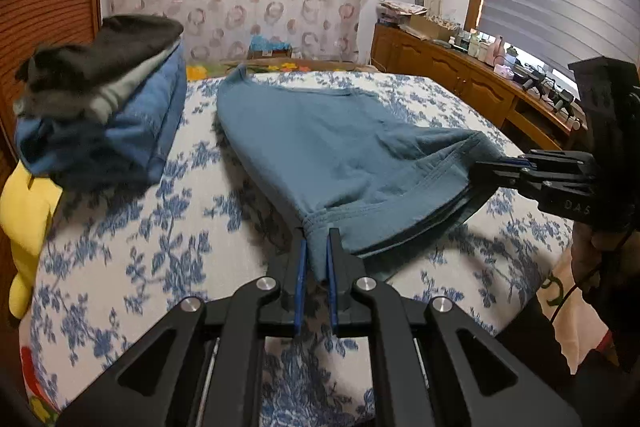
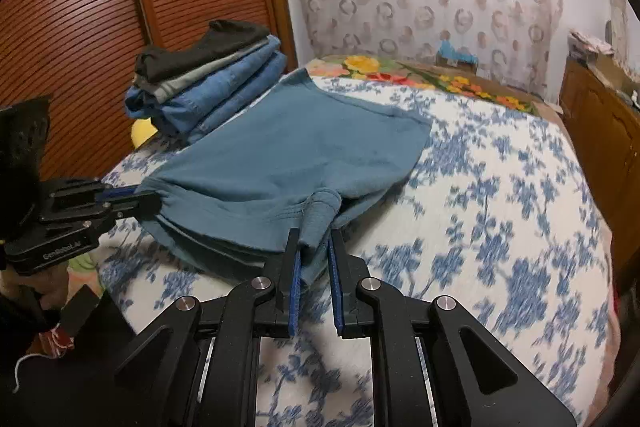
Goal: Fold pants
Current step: 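Lower the held hem back toward the bed with both tools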
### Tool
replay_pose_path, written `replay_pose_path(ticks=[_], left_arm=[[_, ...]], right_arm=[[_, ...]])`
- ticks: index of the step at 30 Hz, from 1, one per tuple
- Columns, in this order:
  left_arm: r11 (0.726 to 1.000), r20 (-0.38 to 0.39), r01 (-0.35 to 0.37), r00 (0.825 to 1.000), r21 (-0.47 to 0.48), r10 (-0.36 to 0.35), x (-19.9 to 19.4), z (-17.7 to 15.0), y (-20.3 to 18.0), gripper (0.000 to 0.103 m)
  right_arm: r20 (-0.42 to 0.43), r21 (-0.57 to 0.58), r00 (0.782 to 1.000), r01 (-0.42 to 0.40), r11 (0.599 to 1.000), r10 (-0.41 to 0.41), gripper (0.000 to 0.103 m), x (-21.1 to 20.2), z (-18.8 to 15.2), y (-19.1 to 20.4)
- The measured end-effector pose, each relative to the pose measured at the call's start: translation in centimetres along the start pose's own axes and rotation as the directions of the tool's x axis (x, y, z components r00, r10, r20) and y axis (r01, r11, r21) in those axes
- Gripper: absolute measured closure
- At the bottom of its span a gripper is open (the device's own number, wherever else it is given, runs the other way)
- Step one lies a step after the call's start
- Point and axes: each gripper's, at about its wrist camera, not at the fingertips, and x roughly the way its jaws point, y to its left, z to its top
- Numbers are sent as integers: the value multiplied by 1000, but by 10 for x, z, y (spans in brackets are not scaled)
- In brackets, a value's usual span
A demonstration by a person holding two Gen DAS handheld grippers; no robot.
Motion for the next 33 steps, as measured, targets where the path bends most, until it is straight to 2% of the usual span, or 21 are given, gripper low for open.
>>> replay_pose_path(ticks=[5, 15, 24, 27, 29, 33], left_arm=[[1000, -20, -3, 1000, -18, 2, 4, -6, 4, 96], [999, -47, -2, 999, -38, 0, 8, -19, 7, 92], [998, -46, -5, 999, -60, 2, 13, -20, 10, 83], [998, -40, 3, 999, -56, -6, 14, -20, 11, 84], [999, -33, 21, 999, -46, -22, 13, -19, 10, 92], [997, -12, 40, 999, -59, -40, 3, -16, 10, 94]], right_arm=[[-7, 5, 1000, 7, 1000, -7, 93, 2, -16, 8], [-33, 62, 999, -4, 998, 6, 93, 16, -36, -1], [-27, 84, 999, -16, 996, 18, 92, 16, -40, -5], [-25, 87, 999, -21, 996, 23, 92, 16, -40, -6], [-20, 88, 999, -26, 996, 27, 92, 15, -40, -7], [5, 75, 999, -39, 996, 39, 93, 6, -38, -5]])
